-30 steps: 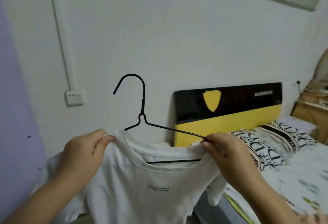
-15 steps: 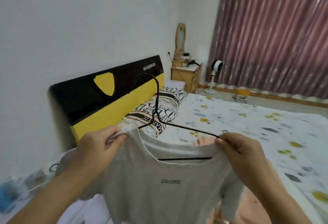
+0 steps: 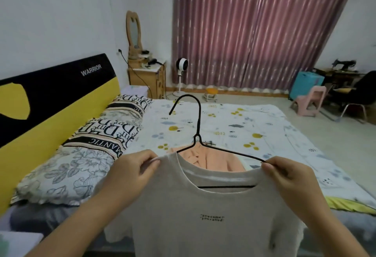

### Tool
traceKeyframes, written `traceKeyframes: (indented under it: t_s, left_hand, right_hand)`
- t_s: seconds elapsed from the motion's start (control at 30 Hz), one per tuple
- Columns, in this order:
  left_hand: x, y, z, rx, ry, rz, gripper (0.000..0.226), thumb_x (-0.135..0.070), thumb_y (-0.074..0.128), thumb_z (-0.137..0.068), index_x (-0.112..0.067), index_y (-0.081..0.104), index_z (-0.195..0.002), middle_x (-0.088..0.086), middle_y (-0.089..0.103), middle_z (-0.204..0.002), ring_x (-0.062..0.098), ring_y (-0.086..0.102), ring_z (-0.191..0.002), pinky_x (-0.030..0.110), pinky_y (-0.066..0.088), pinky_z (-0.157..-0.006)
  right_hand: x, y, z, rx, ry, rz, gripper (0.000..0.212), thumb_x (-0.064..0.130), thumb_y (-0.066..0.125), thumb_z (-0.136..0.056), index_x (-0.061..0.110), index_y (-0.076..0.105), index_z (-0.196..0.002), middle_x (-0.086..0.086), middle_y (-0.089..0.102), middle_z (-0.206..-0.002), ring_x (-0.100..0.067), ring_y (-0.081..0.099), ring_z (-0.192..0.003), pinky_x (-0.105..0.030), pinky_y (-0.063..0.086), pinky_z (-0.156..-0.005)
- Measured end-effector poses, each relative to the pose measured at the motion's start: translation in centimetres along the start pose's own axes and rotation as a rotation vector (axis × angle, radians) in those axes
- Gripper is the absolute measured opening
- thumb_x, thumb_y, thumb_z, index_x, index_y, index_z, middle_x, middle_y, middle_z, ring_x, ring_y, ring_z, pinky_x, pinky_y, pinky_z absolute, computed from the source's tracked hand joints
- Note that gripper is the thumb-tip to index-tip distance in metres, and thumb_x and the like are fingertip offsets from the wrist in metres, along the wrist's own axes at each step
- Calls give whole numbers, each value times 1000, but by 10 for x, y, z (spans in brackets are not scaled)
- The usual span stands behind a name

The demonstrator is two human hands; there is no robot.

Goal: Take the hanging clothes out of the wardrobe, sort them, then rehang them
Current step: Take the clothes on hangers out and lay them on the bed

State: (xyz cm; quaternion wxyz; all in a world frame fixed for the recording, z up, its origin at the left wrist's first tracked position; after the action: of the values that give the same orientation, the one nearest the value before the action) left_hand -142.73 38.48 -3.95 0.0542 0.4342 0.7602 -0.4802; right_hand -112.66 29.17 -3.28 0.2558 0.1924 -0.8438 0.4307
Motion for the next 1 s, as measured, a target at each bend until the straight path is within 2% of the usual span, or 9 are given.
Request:
traceKeyframes:
  t_s: [0.17,0.33,0.47,0.6,0.7,0.77,0.83,0.93,1.0]
  left_hand:
    - [4,51,-44,37,-29,46,24,-42,49,-77,-25,66,-76,-13,64,-67,5,57,-78,15,40,-59]
    - [19,109,-98,61,-62,35,14,-40,54,-84,-35,58,-71,-15,61,-65,2,56,-79,11,38,-57]
    - [44,149,-128,64,-141,32,14,-22,61,-89,-22,63,-75,-7,64,-67,5,55,-80,16,40,-63]
    - [69,182,-153,62,-214,88,22,-35,49,-82,-21,60,-70,-2,61,-65,9,54,-73,19,39,-63]
    - [93,202,-178,34,-247,106,20,-30,52,-86,-22,59,-69,-22,59,-68,-3,53,-66,11,37,-58]
    - [116,216,-199,22,-265,93,19,-19,57,-90,-12,61,-72,-22,57,-65,-3,52,-63,11,36,-57]
    - [136,230,-220,27,-258,100,24,-25,53,-87,-7,61,-72,-17,57,-69,-1,51,-64,11,36,-58]
    - [168,257,-254,72,-244,134,21,-28,47,-79,-15,59,-68,-3,57,-70,4,52,-69,10,36,-61]
    - [190,275,-275,112,-251,165,13,-28,48,-78,-24,56,-70,-4,58,-69,7,53,-70,10,37,-63]
  right_hand:
    - [-48,-1,-34,15,72,11,37,6,66,-83,31,57,-58,12,62,-70,-9,54,-76,-15,35,-57]
    - [-107,13,-91,59,132,-38,35,6,65,-85,27,59,-58,13,60,-62,-3,52,-64,-13,34,-54]
    - [-143,38,-134,124,163,-60,35,8,66,-84,32,58,-60,22,60,-62,4,53,-66,-10,35,-56]
    - [-172,71,-171,192,186,-58,32,11,69,-84,38,58,-68,20,62,-61,9,57,-71,-7,39,-63]
    - [-192,99,-198,242,193,-75,23,14,66,-85,36,61,-81,27,62,-72,11,58,-78,-4,40,-68]
    - [-205,121,-216,297,226,-86,16,16,57,-92,27,65,-101,17,64,-92,0,57,-93,-6,38,-72]
    - [-221,143,-235,340,256,-64,21,13,49,-96,20,64,-109,11,62,-103,-5,53,-99,-5,36,-74]
    - [-239,171,-265,341,304,-2,21,8,52,-94,19,66,-82,1,68,-85,-13,58,-82,-8,38,-66]
    - [-250,188,-286,300,339,6,28,7,56,-91,21,63,-69,2,66,-73,-13,56,-72,-11,37,-63]
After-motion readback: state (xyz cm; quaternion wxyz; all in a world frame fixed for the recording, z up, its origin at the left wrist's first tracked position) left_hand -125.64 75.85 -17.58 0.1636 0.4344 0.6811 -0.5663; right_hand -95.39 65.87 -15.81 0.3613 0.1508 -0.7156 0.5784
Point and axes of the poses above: each hand's wrist, its own z-axis away from the middle knuckle, its own y-axis out of the palm, x = y × z, the point moved 7 cm from there along -z, towards the middle knuckle
